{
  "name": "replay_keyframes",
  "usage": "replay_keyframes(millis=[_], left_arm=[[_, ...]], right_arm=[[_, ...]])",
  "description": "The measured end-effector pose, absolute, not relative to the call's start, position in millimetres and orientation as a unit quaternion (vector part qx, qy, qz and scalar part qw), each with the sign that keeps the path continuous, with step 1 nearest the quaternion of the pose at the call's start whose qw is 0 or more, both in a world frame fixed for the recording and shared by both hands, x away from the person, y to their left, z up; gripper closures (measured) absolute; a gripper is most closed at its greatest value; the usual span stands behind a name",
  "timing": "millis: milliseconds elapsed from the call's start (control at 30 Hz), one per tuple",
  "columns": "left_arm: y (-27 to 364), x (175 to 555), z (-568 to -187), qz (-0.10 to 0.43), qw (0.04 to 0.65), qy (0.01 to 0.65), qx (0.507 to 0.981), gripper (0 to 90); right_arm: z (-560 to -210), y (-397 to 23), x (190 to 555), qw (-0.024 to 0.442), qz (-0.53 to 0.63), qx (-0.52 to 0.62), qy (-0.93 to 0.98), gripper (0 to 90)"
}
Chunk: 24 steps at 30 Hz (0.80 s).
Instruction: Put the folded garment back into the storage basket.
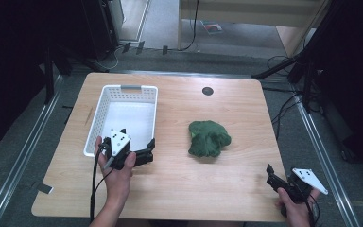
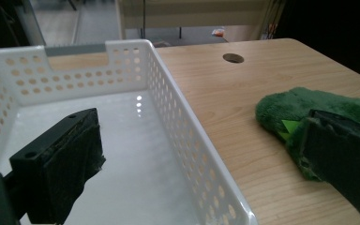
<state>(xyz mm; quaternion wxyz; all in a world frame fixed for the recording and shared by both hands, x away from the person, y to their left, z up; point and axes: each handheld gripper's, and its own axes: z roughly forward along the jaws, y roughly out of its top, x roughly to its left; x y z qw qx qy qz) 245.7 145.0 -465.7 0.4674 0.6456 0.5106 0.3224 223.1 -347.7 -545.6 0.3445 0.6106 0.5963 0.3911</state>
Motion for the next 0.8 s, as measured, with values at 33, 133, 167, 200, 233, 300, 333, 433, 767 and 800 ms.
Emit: replay_keyframes(millis=[33,133,167,200,233,300,333,433,767,800], left_arm=[[145,247,-466,0.315,0.470,0.508,0.649,0.0],[142,250,-468,0.314,0.463,0.514,0.650,0.0],[142,251,-469,0.310,0.465,0.516,0.650,0.0],[142,252,-469,0.307,0.465,0.518,0.649,0.0],[142,252,-470,0.305,0.465,0.519,0.649,0.0],[139,252,-470,0.305,0.465,0.518,0.650,0.0],[138,252,-470,0.305,0.464,0.517,0.651,0.0],[133,254,-470,0.305,0.461,0.517,0.654,0.0],[115,260,-474,0.301,0.456,0.521,0.656,0.0],[113,261,-474,0.301,0.455,0.520,0.657,0.0]], right_arm=[[-546,-348,223,0.345,0.391,0.610,0.596,13.3],[-546,-348,223,0.344,0.392,0.610,0.596,13.3],[-546,-348,223,0.345,0.392,0.610,0.596,13.3],[-546,-348,223,0.344,0.392,0.610,0.596,13.3],[-546,-348,223,0.345,0.392,0.610,0.596,13.3],[-546,-348,223,0.345,0.392,0.610,0.596,13.3],[-546,-347,223,0.344,0.392,0.612,0.595,13.3],[-546,-347,223,0.344,0.392,0.611,0.595,13.3],[-546,-348,223,0.343,0.394,0.610,0.596,13.2],[-546,-348,223,0.343,0.394,0.609,0.597,13.2]])
